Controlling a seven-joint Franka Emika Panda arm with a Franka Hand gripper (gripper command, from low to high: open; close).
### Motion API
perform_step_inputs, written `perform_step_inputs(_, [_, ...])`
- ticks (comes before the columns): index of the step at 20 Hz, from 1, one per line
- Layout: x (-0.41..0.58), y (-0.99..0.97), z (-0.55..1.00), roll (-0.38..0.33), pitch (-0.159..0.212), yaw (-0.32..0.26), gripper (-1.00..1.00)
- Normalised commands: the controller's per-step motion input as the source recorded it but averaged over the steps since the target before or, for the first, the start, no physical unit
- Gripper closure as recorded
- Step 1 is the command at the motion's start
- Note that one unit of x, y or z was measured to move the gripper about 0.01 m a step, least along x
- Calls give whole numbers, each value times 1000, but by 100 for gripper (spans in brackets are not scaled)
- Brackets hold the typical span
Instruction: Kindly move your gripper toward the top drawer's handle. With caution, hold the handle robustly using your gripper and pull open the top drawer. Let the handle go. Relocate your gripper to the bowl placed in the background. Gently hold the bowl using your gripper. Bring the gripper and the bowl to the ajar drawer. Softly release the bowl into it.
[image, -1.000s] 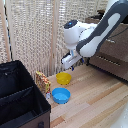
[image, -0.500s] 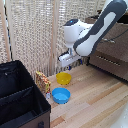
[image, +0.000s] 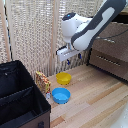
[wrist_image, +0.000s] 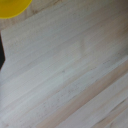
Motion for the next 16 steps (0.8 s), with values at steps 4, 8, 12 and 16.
perform_step_inputs(4, [313,-89,264,149,291,-148,-100])
perform_step_inputs(8, [344,6,21,268,303,-131,-100])
perform_step_inputs(12, [445,39,26,269,159,-198,-100])
perform_step_inputs(16, [593,0,45,117,29,-186,-100])
